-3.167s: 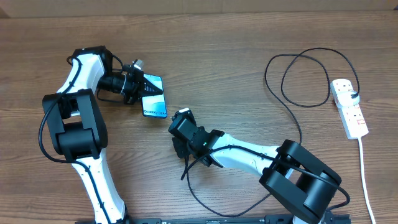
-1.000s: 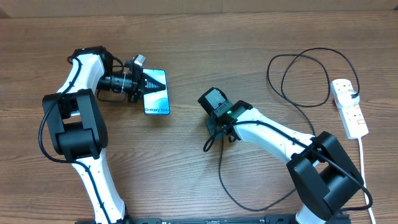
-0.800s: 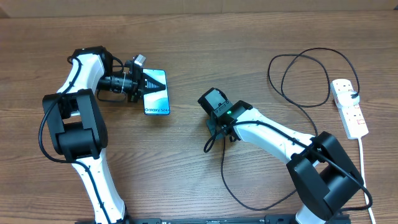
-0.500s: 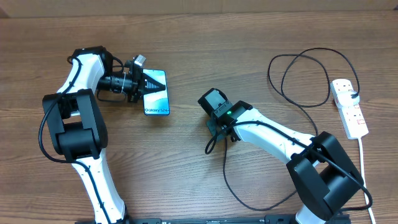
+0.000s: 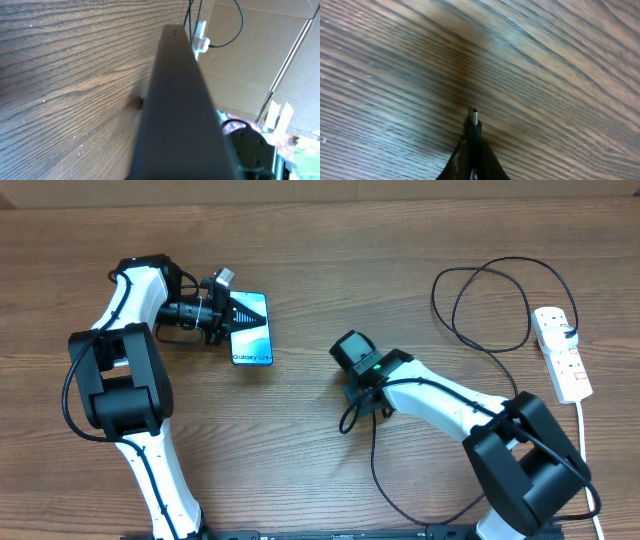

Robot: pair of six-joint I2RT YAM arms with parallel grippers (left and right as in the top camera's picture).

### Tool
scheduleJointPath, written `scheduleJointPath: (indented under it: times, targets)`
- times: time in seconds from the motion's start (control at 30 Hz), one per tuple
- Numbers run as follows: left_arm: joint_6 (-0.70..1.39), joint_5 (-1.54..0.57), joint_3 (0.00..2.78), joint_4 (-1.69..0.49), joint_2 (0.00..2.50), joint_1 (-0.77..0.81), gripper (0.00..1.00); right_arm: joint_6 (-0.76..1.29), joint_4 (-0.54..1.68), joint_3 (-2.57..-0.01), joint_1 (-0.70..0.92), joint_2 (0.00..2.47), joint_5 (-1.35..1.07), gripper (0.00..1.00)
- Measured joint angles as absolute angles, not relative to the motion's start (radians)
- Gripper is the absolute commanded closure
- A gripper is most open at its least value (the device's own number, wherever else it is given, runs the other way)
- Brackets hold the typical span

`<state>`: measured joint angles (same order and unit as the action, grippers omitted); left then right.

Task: Plug charger to phone and switch on socket
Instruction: 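Raise the phone upright with the left gripper and carry the plug toward it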

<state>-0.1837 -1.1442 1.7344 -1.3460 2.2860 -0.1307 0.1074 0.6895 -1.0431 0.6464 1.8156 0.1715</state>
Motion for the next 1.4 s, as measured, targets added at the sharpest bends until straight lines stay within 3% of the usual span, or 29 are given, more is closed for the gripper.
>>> scheduleJointPath:
  times: [0.23,0.67,0.83,1.07,1.4]
  targets:
    - [-0.184,-1.144,1.734,-1.346,2.286,-0.131,0.96,0.106,0.712,-1.033,0.569,1.803,0.086,0.94]
    - [-0.184,-1.144,1.734,-1.346,2.286,-0.131,0.96,0.104,0.731,-1.034,0.576,1.802,0.059,0.96]
    - [-0.213,-1.211,1.734,-1.382,2.286,-0.131,0.96,0.104,0.862,-1.062,0.546,1.803,-0.134,0.96]
    - [-0.501,-1.454,1.732,-1.68,2.286,-0.133,0.96,0.105,0.873,-1.116,0.452,1.716,-0.401,0.96]
    - [-0.632,-1.514,1.696,-1.686,2.257,-0.112,0.96,0.105,0.894,-1.128,0.44,1.437,-0.763,0.96]
